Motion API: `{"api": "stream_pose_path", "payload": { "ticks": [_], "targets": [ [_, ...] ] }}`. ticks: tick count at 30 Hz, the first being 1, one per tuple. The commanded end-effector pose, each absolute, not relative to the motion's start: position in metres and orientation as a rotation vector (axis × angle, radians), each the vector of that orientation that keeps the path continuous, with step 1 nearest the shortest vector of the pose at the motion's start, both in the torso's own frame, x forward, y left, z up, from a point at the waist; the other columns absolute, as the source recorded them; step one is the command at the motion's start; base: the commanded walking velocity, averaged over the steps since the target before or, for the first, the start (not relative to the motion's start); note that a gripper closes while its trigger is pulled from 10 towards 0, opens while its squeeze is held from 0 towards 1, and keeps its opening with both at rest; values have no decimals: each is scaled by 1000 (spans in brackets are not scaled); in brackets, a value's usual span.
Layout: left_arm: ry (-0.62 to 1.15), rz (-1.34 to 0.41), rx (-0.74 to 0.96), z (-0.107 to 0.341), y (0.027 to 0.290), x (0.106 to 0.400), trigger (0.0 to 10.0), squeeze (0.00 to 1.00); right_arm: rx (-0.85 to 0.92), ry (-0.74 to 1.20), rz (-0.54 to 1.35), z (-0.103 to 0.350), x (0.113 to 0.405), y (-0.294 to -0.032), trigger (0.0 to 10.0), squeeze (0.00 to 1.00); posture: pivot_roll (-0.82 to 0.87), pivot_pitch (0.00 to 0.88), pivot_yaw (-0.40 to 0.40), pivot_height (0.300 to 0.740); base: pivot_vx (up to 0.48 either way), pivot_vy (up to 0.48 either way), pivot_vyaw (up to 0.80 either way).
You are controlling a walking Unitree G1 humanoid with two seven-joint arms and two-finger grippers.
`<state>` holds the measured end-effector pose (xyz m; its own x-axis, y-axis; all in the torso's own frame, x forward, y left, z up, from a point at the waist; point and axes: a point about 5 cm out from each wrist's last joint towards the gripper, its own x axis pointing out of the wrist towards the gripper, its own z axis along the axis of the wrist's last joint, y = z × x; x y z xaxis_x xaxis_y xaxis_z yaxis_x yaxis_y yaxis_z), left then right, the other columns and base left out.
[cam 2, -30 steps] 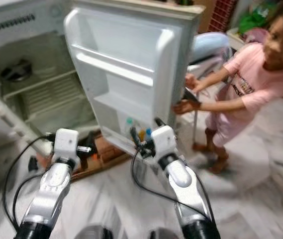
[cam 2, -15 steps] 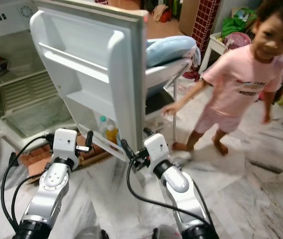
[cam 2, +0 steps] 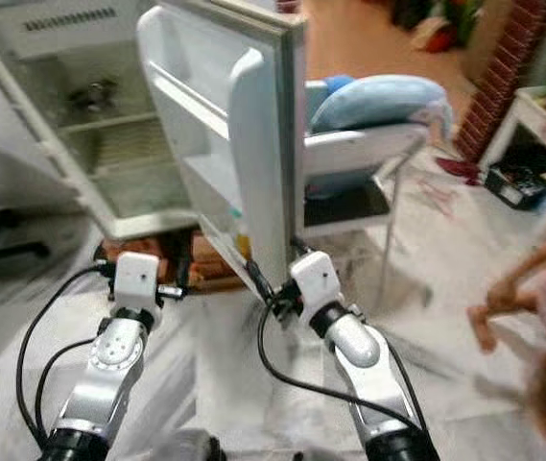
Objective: Restocking fridge
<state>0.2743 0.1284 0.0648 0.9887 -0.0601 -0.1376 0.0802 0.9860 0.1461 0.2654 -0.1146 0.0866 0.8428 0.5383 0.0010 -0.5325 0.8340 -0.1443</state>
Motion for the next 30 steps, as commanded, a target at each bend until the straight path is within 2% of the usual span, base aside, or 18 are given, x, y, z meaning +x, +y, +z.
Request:
{"api": "stream_pose_path", "payload": {
  "ticks": [1,10,16,22,25,30],
  "targets": [
    [136,-65,163,65,133,276,10000,0,-133,-60,571,90,266,-111,10000,0,22,96,57,740,480,0,781],
    [142,-64,158,65,132,278,10000,0,-139,-79,574,93,268,-109,10000,0,20,90,57,740,458,0,778],
    [164,-71,146,63,129,277,10000,0,-144,-86,570,94,270,-108,10000,0,22,85,57,740,0,0,767],
    [327,-63,104,47,130,270,10000,0,-164,-120,528,100,276,-111,10000,0,25,81,59,740,0,0,763],
    [426,-157,132,35,123,259,10000,0,-153,-123,524,102,279,-111,10000,0,29,78,60,740,0,0,665],
    [448,-209,146,32,120,255,10000,0,-143,-87,555,96,275,-112,10000,0,31,77,59,740,0,0,394]
  ]
}}
